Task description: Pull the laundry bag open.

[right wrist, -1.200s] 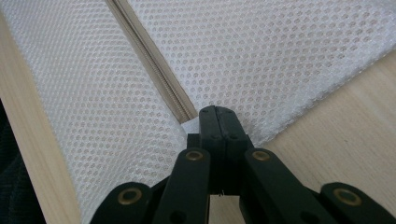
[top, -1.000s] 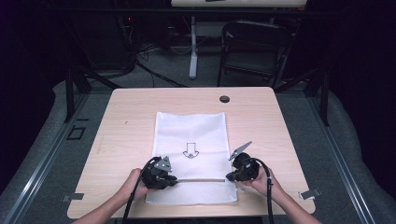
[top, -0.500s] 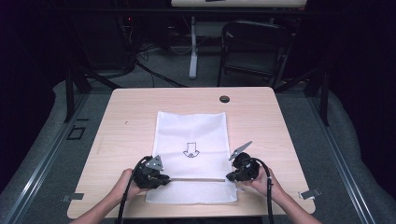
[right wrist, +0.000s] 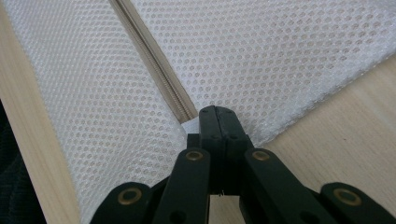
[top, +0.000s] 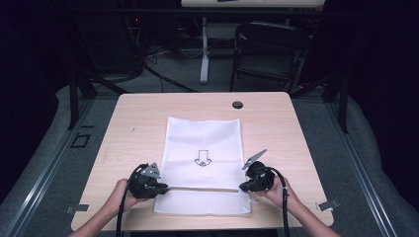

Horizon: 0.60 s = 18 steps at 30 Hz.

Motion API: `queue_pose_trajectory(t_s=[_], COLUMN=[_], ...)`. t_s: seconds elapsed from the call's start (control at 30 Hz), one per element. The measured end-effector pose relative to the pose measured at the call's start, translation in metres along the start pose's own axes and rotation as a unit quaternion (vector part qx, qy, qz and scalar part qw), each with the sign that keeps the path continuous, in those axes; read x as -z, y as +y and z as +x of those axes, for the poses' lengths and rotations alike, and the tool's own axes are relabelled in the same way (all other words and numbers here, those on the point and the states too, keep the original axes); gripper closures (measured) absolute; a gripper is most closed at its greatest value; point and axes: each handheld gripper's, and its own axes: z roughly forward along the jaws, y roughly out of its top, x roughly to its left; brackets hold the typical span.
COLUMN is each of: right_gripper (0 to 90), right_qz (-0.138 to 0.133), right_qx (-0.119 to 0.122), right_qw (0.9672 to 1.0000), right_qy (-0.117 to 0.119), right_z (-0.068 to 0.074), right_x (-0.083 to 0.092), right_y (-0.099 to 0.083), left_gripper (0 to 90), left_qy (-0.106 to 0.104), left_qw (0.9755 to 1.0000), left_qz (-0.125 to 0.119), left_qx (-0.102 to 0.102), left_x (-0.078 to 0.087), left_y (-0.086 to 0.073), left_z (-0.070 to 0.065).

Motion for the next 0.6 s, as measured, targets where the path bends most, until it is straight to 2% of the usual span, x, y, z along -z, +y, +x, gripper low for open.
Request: queue_pose_trajectory(t_s=[0.17, 0.2, 0.23, 0.6], right_gripper=[90.0, 90.0, 90.0, 90.0], right_qz=[-0.003, -0.011, -0.001, -0.002], right_qx=[-0.003, -0.011, -0.003, -0.002], right_qw=[1.0000, 0.9999, 1.0000, 1.0000], right_qy=[0.004, 0.005, 0.005, 0.001], right_z=[0.000, 0.001, -0.001, 0.000], right_x=[0.000, -0.002, 0.000, 0.000], right_y=[0.000, -0.001, 0.000, 0.000], left_gripper=[81.8, 81.8, 81.8, 81.8], left_qy=[0.007, 0.006, 0.007, 0.021], left_qw=[1.0000, 1.0000, 0.9999, 0.9995], left_qz=[0.000, 0.002, 0.002, 0.009], left_qx=[0.005, 0.007, 0.008, 0.023], left_x=[0.006, 0.006, 0.007, 0.015], left_y=[-0.005, -0.006, -0.007, -0.022], left_z=[0.003, 0.004, 0.004, 0.011])
